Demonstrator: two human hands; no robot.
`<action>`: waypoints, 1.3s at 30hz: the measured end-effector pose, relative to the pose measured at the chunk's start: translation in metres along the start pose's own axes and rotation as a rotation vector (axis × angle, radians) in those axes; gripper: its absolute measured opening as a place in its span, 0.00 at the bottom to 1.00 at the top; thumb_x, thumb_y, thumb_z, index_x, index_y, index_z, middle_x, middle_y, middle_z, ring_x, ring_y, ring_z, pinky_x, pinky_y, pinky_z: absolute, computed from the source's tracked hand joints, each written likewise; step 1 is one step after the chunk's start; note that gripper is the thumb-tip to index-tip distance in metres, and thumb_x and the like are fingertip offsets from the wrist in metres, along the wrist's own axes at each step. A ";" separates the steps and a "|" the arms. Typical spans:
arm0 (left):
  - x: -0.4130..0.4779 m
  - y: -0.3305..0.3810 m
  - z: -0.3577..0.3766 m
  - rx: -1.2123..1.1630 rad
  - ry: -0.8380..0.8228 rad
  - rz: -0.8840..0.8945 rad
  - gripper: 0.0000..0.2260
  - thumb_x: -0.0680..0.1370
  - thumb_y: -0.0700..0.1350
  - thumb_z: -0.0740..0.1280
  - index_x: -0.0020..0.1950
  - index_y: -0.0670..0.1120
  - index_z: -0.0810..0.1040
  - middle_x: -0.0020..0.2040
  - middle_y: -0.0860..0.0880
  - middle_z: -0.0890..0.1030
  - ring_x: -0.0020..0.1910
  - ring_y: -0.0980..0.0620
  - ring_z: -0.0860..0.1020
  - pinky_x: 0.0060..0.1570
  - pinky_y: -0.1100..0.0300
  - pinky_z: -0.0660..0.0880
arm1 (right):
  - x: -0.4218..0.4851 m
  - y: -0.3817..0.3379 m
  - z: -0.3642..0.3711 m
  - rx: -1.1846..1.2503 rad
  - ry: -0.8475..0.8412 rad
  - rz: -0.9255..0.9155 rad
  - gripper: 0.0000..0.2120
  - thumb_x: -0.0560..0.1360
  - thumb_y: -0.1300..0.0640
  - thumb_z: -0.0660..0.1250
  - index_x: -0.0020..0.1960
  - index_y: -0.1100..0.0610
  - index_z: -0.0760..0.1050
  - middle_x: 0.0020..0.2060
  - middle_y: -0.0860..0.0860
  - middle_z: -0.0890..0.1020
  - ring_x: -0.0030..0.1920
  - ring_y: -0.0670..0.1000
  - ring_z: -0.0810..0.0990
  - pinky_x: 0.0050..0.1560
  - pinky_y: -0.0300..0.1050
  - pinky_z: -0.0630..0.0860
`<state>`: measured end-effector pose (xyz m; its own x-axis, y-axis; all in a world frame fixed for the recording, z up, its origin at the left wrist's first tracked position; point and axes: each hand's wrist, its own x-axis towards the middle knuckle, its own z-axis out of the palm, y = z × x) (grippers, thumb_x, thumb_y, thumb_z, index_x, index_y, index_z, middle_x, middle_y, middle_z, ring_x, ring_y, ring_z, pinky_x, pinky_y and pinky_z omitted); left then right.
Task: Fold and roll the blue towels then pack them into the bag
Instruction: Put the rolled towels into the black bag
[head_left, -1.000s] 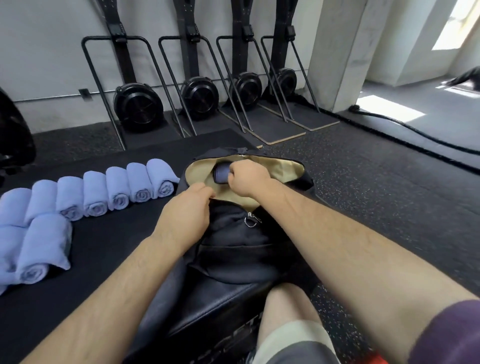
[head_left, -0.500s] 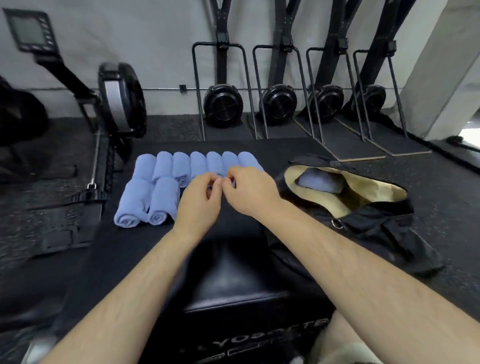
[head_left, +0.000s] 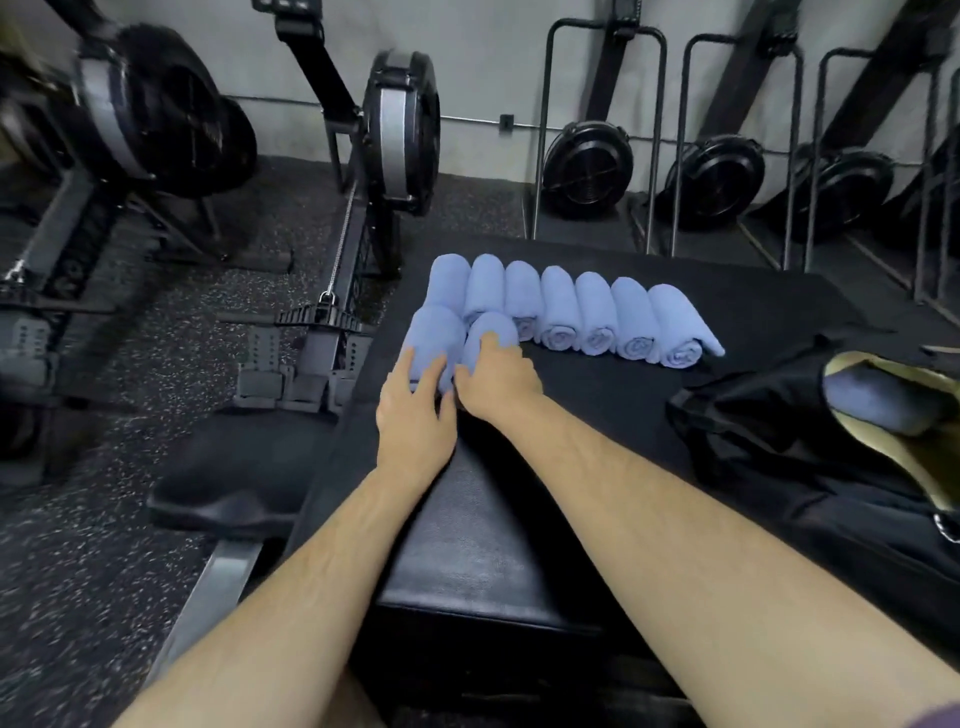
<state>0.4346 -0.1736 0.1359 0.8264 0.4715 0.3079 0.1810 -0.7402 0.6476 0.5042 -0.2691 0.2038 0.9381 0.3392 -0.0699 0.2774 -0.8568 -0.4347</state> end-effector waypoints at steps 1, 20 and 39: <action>0.001 -0.002 0.004 -0.033 -0.004 -0.003 0.18 0.81 0.47 0.67 0.71 0.51 0.76 0.80 0.42 0.62 0.68 0.37 0.71 0.64 0.41 0.72 | 0.003 -0.001 0.006 0.029 0.010 0.023 0.24 0.81 0.44 0.62 0.72 0.54 0.62 0.66 0.61 0.70 0.62 0.63 0.72 0.48 0.49 0.66; -0.071 0.071 0.015 0.179 -0.030 0.220 0.22 0.78 0.62 0.64 0.70 0.57 0.78 0.65 0.39 0.74 0.53 0.37 0.75 0.49 0.48 0.74 | -0.063 0.096 -0.065 -0.114 0.092 0.123 0.26 0.73 0.56 0.72 0.67 0.56 0.66 0.64 0.57 0.73 0.63 0.61 0.75 0.55 0.52 0.72; -0.061 0.335 0.002 0.346 -0.133 1.041 0.12 0.63 0.44 0.76 0.40 0.47 0.74 0.30 0.56 0.64 0.27 0.54 0.62 0.29 0.61 0.49 | -0.192 0.196 -0.248 -0.477 0.308 -0.077 0.24 0.71 0.49 0.73 0.55 0.55 0.60 0.42 0.46 0.72 0.41 0.53 0.74 0.38 0.47 0.65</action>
<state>0.4462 -0.4511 0.3331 0.7082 -0.5000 0.4984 -0.5141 -0.8491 -0.1214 0.4301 -0.5982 0.3549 0.9089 0.3398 0.2417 0.3430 -0.9388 0.0300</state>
